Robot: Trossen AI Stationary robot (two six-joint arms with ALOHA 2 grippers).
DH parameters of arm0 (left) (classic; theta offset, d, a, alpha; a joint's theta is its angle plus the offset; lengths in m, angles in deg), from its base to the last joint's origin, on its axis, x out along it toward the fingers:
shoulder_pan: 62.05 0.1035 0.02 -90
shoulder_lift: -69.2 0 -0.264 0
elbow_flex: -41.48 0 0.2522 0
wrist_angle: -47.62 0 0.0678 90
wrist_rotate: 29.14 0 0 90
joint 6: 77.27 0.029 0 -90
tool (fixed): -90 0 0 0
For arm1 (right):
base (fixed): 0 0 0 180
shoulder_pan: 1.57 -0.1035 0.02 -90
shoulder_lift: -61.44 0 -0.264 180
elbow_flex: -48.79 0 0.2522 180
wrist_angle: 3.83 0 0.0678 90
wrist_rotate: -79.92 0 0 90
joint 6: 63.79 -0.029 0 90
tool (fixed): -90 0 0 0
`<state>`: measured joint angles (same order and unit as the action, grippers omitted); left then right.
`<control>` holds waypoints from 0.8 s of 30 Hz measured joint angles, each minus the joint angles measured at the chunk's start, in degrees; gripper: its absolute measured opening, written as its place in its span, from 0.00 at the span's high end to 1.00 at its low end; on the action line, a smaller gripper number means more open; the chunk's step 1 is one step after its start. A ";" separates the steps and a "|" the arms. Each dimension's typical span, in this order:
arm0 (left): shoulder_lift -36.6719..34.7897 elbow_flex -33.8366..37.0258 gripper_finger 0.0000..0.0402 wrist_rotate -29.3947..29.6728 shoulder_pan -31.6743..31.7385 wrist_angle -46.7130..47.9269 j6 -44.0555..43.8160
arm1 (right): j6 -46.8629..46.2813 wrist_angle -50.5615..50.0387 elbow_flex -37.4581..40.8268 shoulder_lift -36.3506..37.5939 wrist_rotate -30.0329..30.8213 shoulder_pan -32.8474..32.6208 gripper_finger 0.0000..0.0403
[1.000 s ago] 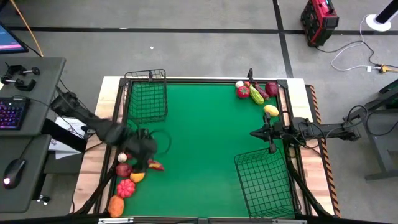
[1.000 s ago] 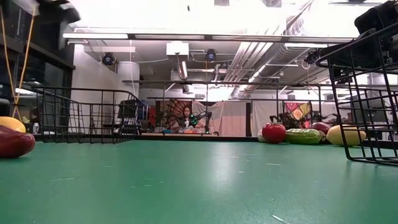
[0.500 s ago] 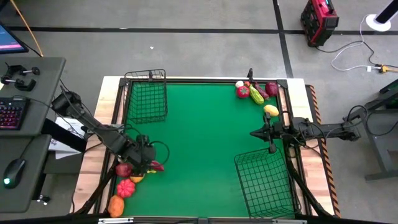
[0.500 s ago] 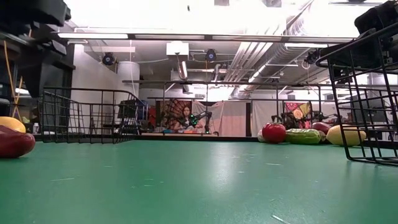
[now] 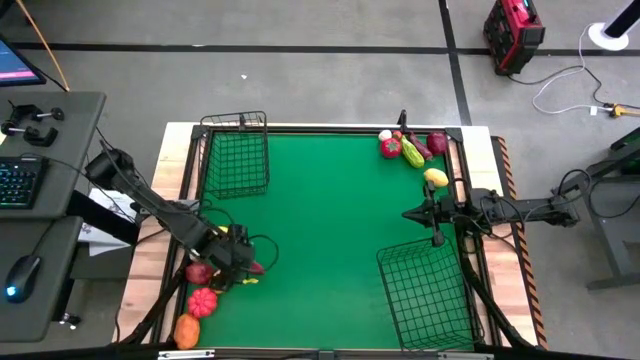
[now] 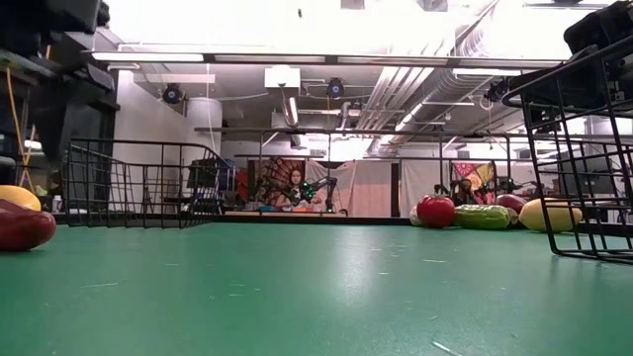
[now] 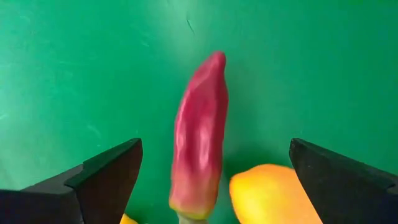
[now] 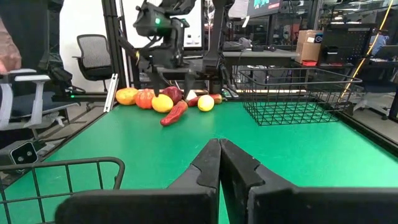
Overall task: Sort produce into baskets
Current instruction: Put the bottom red chili pepper into the top black wire basket
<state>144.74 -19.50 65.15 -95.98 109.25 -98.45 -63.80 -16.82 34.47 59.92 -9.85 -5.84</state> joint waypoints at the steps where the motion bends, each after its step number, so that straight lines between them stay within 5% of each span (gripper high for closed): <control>1: 1.20 0.00 0.01 -0.76 0.16 -0.04 0.98 | 0.00 0.00 0.00 0.00 0.00 0.00 1.00; 16: 17.89 -0.22 0.04 -2.44 1.05 -2.57 0.79 | 0.00 0.00 0.02 -0.02 0.00 0.00 1.00; 20: 17.29 -0.17 0.21 -2.99 1.07 -2.44 -0.18 | 0.00 0.00 0.00 -0.02 0.00 0.00 1.00; 24: 15.62 0.13 0.56 -2.38 1.92 -1.45 -0.69 | 0.00 0.00 0.02 -0.02 0.00 -0.02 1.00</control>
<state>160.36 -19.36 62.77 -94.06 107.80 -99.14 -63.80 -16.82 34.49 59.90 -9.85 -5.86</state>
